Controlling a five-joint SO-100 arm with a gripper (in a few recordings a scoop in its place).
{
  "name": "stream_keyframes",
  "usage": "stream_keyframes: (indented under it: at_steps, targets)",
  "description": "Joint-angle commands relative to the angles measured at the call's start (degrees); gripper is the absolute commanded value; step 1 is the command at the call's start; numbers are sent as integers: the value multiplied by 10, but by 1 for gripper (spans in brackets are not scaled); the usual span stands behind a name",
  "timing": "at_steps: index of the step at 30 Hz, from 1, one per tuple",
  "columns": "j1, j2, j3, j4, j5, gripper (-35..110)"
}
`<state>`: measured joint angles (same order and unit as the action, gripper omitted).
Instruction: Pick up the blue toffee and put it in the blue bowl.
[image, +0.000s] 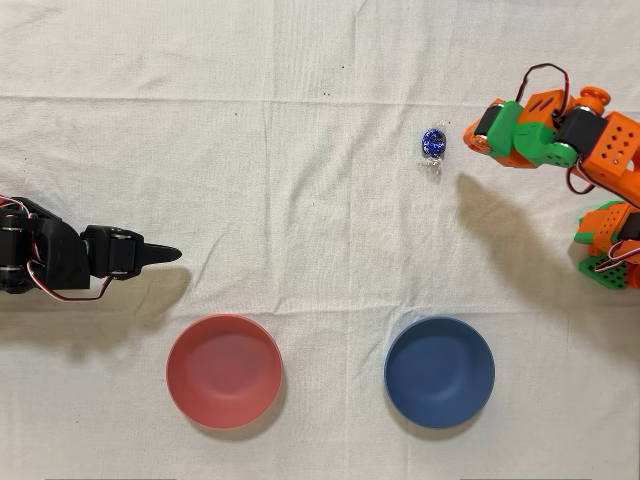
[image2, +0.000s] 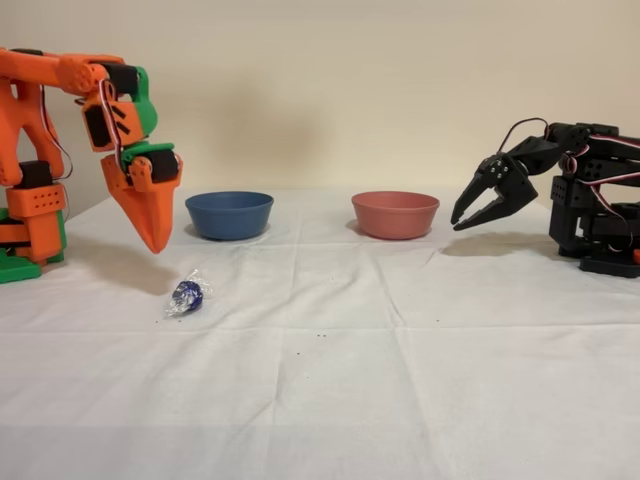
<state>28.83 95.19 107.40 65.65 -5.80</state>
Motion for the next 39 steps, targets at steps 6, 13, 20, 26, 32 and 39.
stream_keyframes:
  at_steps: [6, 13, 20, 26, 32, 39]
  targets:
    - [15, -3, -26, -33, -13, 19]
    - [11, -37, -39, -42, -26, 32]
    - [14, -75, -47, -66, -59, 33]
    - [11, -107, -56, -76, -63, 33]
    - [5, -132, -67, -77, -69, 34]
    - [-6, -165, -86, -78, -71, 34]
